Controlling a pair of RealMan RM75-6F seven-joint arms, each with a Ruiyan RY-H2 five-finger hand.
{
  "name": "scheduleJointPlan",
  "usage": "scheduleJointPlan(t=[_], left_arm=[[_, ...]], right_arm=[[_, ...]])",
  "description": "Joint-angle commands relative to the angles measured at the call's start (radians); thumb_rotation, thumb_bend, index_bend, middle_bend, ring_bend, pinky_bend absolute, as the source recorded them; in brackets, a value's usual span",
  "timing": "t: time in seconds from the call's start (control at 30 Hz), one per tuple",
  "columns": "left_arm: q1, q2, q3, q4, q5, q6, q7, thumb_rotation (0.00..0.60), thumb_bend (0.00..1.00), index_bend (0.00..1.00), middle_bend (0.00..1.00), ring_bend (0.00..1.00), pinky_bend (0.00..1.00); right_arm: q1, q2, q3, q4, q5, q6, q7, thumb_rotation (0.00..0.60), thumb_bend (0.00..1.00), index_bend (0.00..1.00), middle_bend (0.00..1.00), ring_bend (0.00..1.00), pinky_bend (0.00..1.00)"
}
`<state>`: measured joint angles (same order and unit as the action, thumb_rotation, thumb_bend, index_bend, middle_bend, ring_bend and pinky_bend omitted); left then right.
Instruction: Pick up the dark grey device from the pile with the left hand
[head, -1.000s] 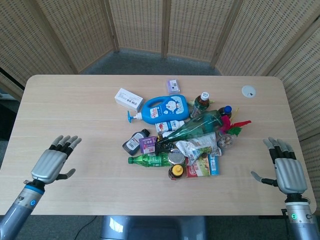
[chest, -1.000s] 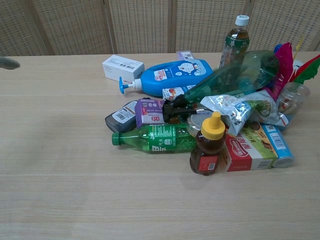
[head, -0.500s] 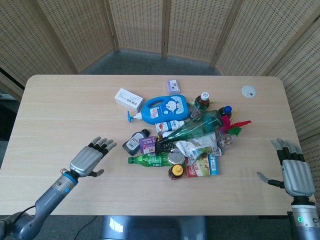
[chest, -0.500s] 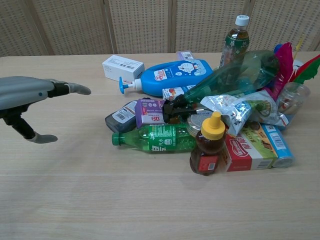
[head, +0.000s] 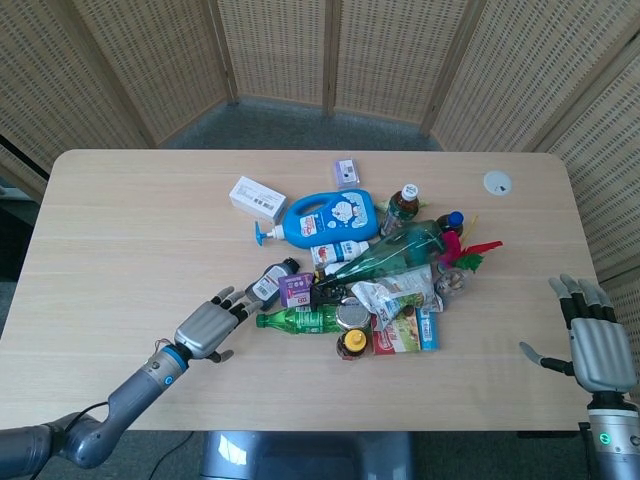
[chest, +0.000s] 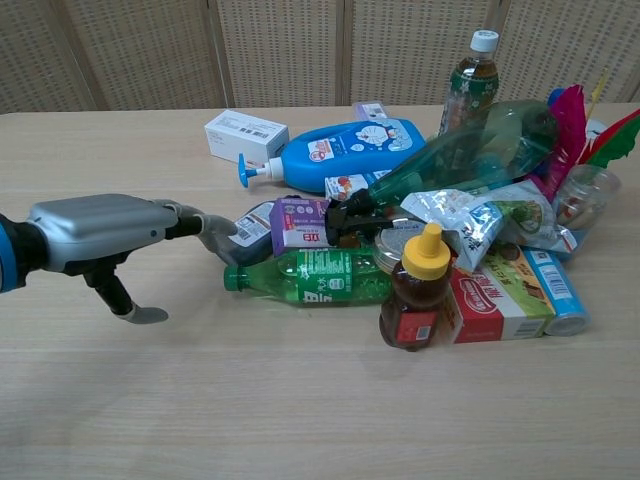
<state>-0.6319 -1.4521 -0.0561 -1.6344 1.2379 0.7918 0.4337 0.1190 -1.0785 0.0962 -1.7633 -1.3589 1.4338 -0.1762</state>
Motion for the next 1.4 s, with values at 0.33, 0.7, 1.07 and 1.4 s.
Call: scheduleJointPlan(t=[0.33,0.7,1.07,1.4], left_arm=[[-0.062,-0.098,-0.005,0.074,-0.048,-0.015,0.014,0.6,0.32,0.0,0.18,0.0,0.0],[-0.102,-0.149,0.009,0.162,-0.128,-0.03,0.061,0.6,0.31,0.0,0.16,0.0,0.0],[-0.069,-0.091,0.003,0.212,-0.219,0.031,0.037,0.6,0.3,0.0,0.14,0.0,0.0],[0.003,-0.038,-0.009,0.203,-0.139,0.12,-0.143,0.6,0.3,0.0,0.09,0.0,0.0]], right_arm=[[-0.013,0.013,0.003,-0.005,0.01,0.009,0.001,0.442,0.19,0.0,0.0,0.0,0.0],[-0.025,0.022,0.002,-0.014,0.01,0.02,-0.002,0.44,0.19,0.0,0.0,0.0,0.0],[-0.028,0.025,0.003,-0.039,0.008,0.024,-0.017,0.437,0.19,0.0,0.0,0.0,0.0],[-0.027,0.021,0.0,-0.047,0.002,0.02,-0.025,0.442,0.19,0.0,0.0,0.0,0.0]])
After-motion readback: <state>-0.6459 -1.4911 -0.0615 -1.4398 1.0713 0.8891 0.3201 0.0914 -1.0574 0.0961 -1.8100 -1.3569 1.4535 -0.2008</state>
